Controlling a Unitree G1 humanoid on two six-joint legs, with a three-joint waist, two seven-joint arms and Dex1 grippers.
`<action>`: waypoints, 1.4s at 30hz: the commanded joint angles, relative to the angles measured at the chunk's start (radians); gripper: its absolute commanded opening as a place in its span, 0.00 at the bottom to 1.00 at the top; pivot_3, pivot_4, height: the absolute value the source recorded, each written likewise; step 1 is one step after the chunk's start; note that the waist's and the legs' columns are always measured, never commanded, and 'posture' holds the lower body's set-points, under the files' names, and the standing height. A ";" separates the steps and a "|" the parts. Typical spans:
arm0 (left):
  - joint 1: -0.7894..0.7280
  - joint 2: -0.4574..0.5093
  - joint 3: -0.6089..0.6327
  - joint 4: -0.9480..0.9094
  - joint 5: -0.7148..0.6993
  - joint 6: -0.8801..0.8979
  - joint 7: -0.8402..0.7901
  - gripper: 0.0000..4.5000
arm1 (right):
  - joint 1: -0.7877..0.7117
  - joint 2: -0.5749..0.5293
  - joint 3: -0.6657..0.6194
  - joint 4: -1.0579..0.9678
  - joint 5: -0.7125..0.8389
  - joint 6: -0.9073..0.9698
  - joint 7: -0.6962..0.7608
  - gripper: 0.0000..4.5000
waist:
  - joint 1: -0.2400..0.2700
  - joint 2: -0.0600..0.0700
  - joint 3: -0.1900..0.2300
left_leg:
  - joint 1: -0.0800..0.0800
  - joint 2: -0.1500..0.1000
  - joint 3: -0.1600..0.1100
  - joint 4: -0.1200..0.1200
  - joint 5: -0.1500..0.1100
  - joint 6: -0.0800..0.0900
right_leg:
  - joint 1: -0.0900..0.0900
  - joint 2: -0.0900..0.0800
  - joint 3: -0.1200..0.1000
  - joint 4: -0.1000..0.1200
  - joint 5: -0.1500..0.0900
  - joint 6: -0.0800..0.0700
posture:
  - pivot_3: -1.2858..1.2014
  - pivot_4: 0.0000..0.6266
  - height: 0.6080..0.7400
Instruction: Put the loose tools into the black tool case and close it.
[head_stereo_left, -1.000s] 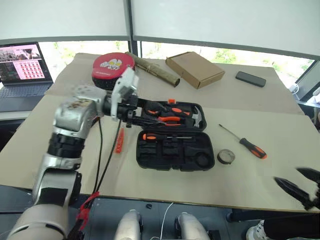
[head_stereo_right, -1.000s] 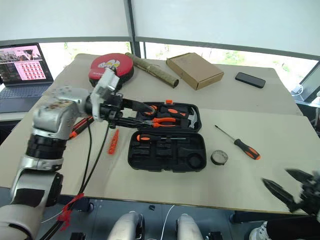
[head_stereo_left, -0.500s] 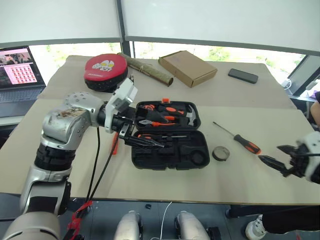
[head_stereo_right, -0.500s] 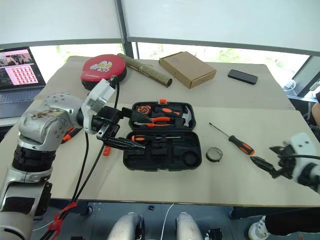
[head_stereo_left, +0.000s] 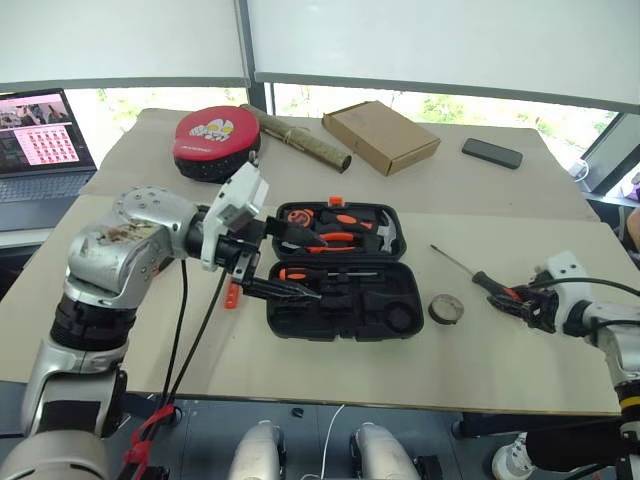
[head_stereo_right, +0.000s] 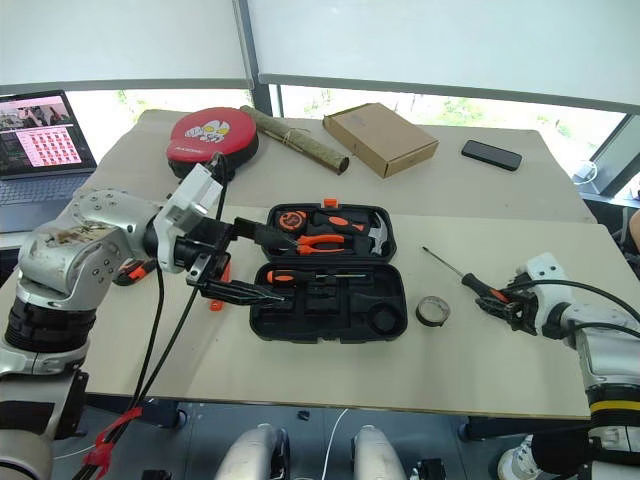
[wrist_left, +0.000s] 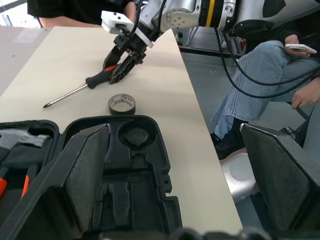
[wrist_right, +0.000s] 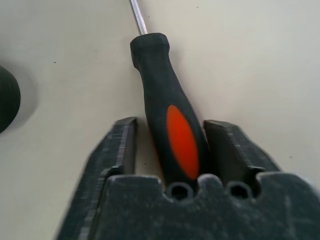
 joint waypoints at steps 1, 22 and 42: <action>0.020 0.034 0.026 -0.025 -0.010 -0.009 0.010 1.00 | 0.013 -0.016 -0.055 -0.049 0.032 0.010 0.003 0.24 | 0.000 0.000 0.000 | 0.000 0.000 0.000 0.000 0.000 0.000 | 0.000 0.000 0.000 0.000 0.000 0.000 | 0.52 0.24 1.00; 0.262 0.180 0.082 -0.179 -0.040 -0.026 0.038 1.00 | -0.330 0.012 0.454 -0.378 -0.082 -0.083 0.318 0.23 | 0.014 0.000 0.003 | -0.003 0.002 0.003 -0.001 0.000 0.000 | -0.005 0.000 -0.001 0.000 0.000 -0.002 | 0.52 0.24 1.00; 0.222 0.166 0.059 -0.137 -0.029 -0.063 0.078 1.00 | -0.364 0.110 0.428 -0.263 -0.149 -0.226 0.342 0.59 | 0.004 -0.001 0.003 | -0.013 0.003 0.003 0.001 0.001 -0.001 | -0.018 0.001 0.000 0.008 -0.001 -0.003 | 0.52 0.24 1.00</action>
